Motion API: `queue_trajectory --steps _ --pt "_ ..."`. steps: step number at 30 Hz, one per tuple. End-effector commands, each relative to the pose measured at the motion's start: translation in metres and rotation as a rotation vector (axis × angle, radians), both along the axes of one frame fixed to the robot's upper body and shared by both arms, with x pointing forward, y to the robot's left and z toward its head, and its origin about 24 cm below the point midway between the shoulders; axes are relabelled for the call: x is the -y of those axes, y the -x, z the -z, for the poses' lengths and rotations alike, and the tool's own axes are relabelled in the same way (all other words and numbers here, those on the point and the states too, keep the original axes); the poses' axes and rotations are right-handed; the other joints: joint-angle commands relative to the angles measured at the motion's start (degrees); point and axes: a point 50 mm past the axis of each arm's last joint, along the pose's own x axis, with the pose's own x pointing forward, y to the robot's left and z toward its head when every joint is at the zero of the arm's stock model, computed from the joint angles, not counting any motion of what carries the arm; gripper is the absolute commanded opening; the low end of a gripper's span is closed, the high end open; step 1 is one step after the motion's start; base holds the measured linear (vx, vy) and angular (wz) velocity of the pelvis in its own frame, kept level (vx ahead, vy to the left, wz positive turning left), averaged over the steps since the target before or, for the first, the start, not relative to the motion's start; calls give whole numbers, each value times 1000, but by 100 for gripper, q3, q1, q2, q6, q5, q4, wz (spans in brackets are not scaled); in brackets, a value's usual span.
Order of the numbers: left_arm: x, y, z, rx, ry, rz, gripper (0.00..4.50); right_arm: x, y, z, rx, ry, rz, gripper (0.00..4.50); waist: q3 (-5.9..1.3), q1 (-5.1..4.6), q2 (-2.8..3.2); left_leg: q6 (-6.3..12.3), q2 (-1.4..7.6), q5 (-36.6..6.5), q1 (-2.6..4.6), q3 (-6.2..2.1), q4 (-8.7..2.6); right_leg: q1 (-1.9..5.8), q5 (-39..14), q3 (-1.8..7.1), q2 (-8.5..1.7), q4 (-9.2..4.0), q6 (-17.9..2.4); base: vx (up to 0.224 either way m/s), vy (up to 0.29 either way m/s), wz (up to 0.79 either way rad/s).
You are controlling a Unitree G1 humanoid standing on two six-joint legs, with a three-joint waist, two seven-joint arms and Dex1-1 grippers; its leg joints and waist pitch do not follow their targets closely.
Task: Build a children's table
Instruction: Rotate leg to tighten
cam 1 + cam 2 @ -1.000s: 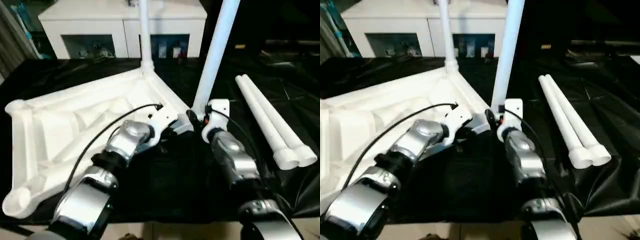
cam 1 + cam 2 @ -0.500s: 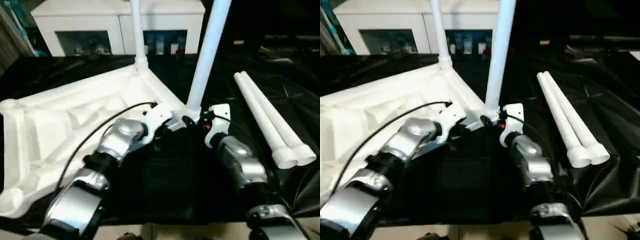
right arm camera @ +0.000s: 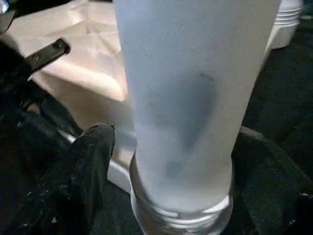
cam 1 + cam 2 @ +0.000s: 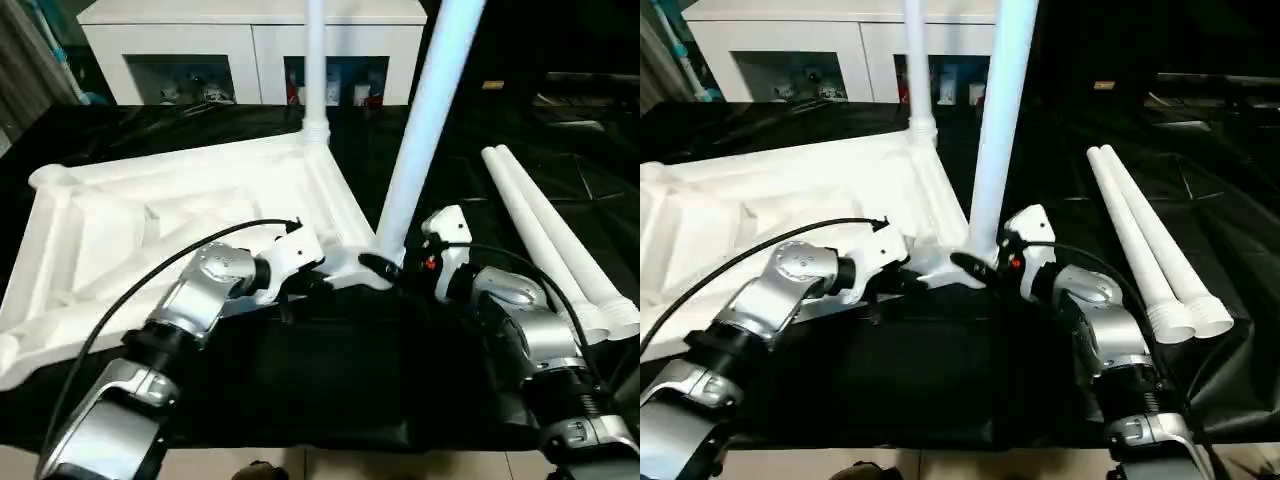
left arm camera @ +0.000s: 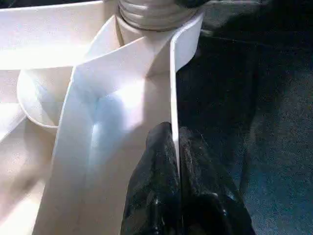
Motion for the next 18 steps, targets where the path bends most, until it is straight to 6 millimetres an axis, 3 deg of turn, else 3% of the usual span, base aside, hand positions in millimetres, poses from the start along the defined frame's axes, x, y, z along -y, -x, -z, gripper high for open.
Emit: queue_trajectory --steps 1,18 --pt "6 5 1 -8 13 58 0 -3 4 0 4 18 -47 376 -336 -2 -77 580 580 -693 181 -257 -537 220 14 217 -365 -302 -1519 0 0 0" --pt "3 5 -1 -11 12 56 0 -4 5 7 -3 37 -70 259 -356 5 -73 662 570 -518 178 -250 -502 239 237 211 -371 -273 -1611 0 0 0"
